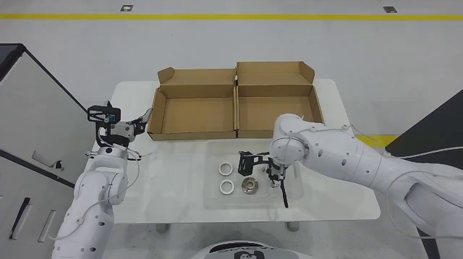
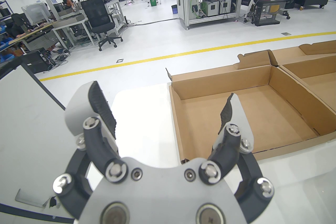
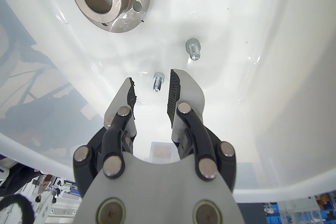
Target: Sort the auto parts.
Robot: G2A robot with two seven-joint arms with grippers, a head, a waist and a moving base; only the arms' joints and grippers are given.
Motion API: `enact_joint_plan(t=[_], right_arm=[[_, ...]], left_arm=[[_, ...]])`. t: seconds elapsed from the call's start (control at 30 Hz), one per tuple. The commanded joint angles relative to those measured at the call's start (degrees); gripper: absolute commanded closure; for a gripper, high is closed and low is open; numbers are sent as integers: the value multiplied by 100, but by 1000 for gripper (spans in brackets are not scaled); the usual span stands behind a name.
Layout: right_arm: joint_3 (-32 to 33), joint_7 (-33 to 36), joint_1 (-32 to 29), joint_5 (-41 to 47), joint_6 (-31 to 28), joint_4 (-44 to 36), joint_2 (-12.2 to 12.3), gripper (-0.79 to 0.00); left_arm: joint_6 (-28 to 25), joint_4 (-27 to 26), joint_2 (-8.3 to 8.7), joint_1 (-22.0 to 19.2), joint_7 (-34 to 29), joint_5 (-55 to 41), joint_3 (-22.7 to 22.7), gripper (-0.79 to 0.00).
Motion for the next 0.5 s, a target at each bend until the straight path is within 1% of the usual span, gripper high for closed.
enact_joint_plan(t=[0.0,0.2,0.47], right_arm=[[0,-9,-8,-6,-9,34,-14,-305],[0,-4,5,-28,-4,133,-48,-262],[23,19,11,-21,19,161,-55,-234]], left_arm=[[0,0,0,0,0,0,0,-785],[0,0,0,0,0,0,0,-785],[0,0,0,0,0,0,0,-785]])
